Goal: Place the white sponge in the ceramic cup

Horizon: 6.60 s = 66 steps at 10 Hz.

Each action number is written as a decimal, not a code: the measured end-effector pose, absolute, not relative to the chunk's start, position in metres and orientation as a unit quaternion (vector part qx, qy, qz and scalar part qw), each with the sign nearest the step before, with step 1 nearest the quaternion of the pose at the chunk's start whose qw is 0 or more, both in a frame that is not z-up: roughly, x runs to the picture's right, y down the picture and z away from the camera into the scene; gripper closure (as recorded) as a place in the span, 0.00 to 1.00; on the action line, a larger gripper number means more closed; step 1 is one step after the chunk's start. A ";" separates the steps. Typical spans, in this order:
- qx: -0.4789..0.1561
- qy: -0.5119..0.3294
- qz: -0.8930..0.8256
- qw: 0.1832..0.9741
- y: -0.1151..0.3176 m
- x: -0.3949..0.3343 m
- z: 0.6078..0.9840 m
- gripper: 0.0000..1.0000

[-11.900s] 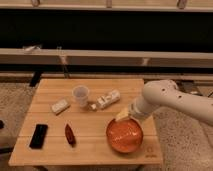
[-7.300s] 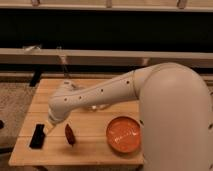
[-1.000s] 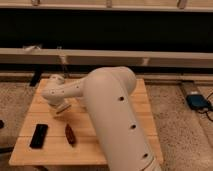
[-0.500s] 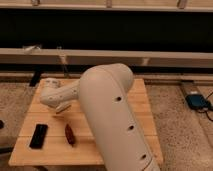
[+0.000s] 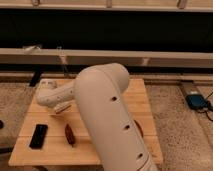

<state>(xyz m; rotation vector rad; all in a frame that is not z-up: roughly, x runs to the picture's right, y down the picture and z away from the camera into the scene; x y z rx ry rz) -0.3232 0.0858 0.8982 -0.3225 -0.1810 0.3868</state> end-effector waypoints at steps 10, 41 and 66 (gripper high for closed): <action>-0.186 -0.154 0.144 0.960 0.090 -0.304 0.884 0.24; -0.152 -0.168 0.039 0.973 0.074 -0.313 0.927 0.24; -0.263 -0.164 -0.002 0.951 0.080 -0.306 0.942 0.24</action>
